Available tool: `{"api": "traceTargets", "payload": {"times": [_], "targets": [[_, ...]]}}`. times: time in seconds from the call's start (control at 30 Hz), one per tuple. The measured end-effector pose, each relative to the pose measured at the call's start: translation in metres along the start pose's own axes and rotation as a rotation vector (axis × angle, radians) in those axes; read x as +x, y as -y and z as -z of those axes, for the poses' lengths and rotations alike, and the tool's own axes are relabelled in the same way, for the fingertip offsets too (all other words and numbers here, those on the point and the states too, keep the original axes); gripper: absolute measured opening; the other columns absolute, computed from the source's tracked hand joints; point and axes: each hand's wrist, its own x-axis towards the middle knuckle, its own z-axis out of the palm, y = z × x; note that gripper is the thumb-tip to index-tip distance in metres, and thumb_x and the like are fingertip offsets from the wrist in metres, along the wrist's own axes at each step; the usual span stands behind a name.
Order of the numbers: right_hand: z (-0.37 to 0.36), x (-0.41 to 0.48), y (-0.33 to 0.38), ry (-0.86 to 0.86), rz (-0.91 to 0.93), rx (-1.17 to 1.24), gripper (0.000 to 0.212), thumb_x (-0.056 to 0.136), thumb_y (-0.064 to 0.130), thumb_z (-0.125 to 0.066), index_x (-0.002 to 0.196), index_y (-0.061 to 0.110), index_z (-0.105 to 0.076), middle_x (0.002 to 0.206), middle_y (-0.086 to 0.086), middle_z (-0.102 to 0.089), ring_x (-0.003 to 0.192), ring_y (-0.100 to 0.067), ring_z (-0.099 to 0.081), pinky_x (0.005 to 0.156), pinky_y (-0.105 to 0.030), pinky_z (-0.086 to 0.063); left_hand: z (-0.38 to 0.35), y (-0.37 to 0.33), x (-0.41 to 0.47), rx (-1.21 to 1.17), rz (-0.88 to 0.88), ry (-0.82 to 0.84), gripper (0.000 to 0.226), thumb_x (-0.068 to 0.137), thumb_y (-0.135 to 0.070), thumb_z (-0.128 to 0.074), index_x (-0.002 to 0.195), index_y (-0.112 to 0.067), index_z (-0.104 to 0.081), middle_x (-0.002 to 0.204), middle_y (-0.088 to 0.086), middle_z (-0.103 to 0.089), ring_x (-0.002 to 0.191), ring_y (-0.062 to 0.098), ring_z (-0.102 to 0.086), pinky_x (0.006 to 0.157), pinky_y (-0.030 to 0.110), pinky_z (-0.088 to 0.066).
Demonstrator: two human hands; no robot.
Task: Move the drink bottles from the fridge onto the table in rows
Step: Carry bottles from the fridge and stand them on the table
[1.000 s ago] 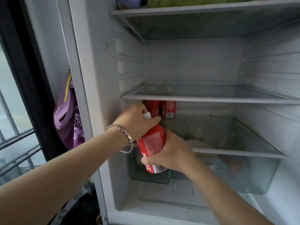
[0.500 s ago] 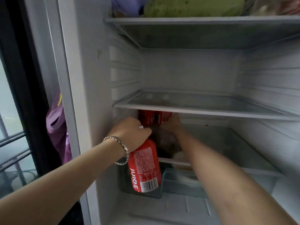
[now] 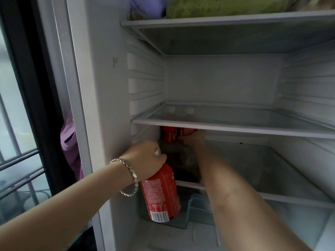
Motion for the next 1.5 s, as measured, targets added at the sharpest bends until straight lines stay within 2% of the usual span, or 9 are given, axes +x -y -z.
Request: {"api": "traceTargets", "payload": {"times": [0.2,0.5,0.63,0.73,0.9,1.13,1.23,1.43,1.5], "targets": [[0.015,-0.017,0.009,0.211,0.037,-0.245,0.07,0.062,0.02,-0.085,0.124,0.005,-0.055,0.126,-0.013,-0.06,0.115,-0.022,-0.058,0.096,-0.03,-0.048,-0.001,-0.004,-0.006,0.058,-0.028,0.002,0.024,0.085,-0.026,-0.049,0.062,-0.022,-0.049,0.069,-0.005,-0.056,0.072,0.016,-0.055,0.061,0.024,-0.039],[0.085,-0.135,0.017,0.488,0.051,-0.202,0.043,0.049,0.026,-0.087,0.084,0.034,-0.064,0.08,0.014,-0.068,0.066,0.005,-0.064,0.05,-0.01,-0.047,0.013,-0.007,-0.024,0.194,-0.025,-0.056,0.068,0.054,-0.085,-0.046,0.052,-0.018,-0.057,0.046,-0.007,-0.054,0.044,0.006,-0.052,0.04,0.018,-0.036],[0.099,-0.179,0.019,0.455,0.154,-0.27,0.079,0.035,0.033,-0.084,0.11,0.031,-0.057,0.09,0.013,-0.068,0.082,-0.004,-0.066,0.068,-0.023,-0.056,0.021,-0.009,-0.036,0.185,-0.139,-0.079,0.075,0.031,-0.091,-0.031,0.055,-0.022,-0.051,0.051,-0.011,-0.054,0.048,0.004,-0.051,0.044,0.02,-0.039],[0.098,-0.198,0.022,0.348,0.322,-0.45,0.083,0.042,0.032,-0.086,0.112,0.041,-0.043,0.083,0.025,-0.053,0.076,0.0,-0.053,0.059,-0.011,-0.041,0.025,-0.012,-0.046,0.177,-0.232,-0.064,0.084,0.027,-0.093,-0.026,0.077,-0.03,-0.051,0.065,-0.015,-0.057,0.058,0.001,-0.052,0.051,0.02,-0.045],[0.099,-0.207,0.024,0.353,0.436,-0.62,0.088,0.049,0.03,-0.085,0.123,0.041,-0.04,0.102,0.013,-0.059,0.092,-0.013,-0.057,0.075,-0.025,-0.046,0.023,-0.01,-0.063,0.231,-0.298,-0.029,0.077,0.034,-0.093,-0.016,0.082,-0.038,-0.04,0.066,-0.019,-0.052,0.058,-0.003,-0.05,0.053,0.015,-0.043],[0.104,-0.206,0.025,0.735,0.389,-0.657,0.08,0.047,0.034,-0.087,0.114,0.045,-0.046,0.098,0.02,-0.066,0.085,0.004,-0.063,0.071,-0.016,-0.054,0.013,-0.005,-0.066,0.318,-0.206,-0.05,0.056,0.065,-0.081,-0.022,0.072,-0.03,-0.046,0.067,-0.013,-0.054,0.06,0.007,-0.049,0.053,0.023,-0.034],[0.104,-0.181,0.036,1.108,0.266,-0.402,0.063,0.066,0.004,-0.075,0.117,0.031,-0.049,0.111,0.016,-0.061,0.104,-0.002,-0.061,0.082,-0.013,-0.051,0.012,-0.005,-0.063,0.37,-0.146,0.006,0.053,0.071,-0.079,-0.027,0.07,-0.029,-0.043,0.064,-0.013,-0.048,0.057,0.008,-0.046,0.053,0.024,-0.035],[0.02,-0.085,0.039,0.503,0.203,-0.236,0.04,0.083,0.008,-0.061,0.122,0.006,-0.053,0.125,-0.019,-0.058,0.117,-0.033,-0.055,0.096,-0.037,-0.047,0.009,-0.011,-0.05,0.353,-0.06,0.016,0.049,0.076,-0.074,-0.033,0.063,-0.027,-0.036,0.062,-0.012,-0.044,0.058,0.01,-0.048,0.055,0.025,-0.039],[-0.005,-0.062,0.031,0.481,0.07,-0.326,0.067,0.08,0.026,-0.064,0.137,0.004,-0.036,0.133,-0.02,-0.051,0.122,-0.035,-0.05,0.103,-0.045,-0.042,0.009,-0.009,-0.047,0.351,-0.04,0.012,0.049,0.076,-0.074,-0.034,0.063,-0.027,-0.037,0.062,-0.012,-0.046,0.056,0.007,-0.047,0.052,0.023,-0.039]]}}
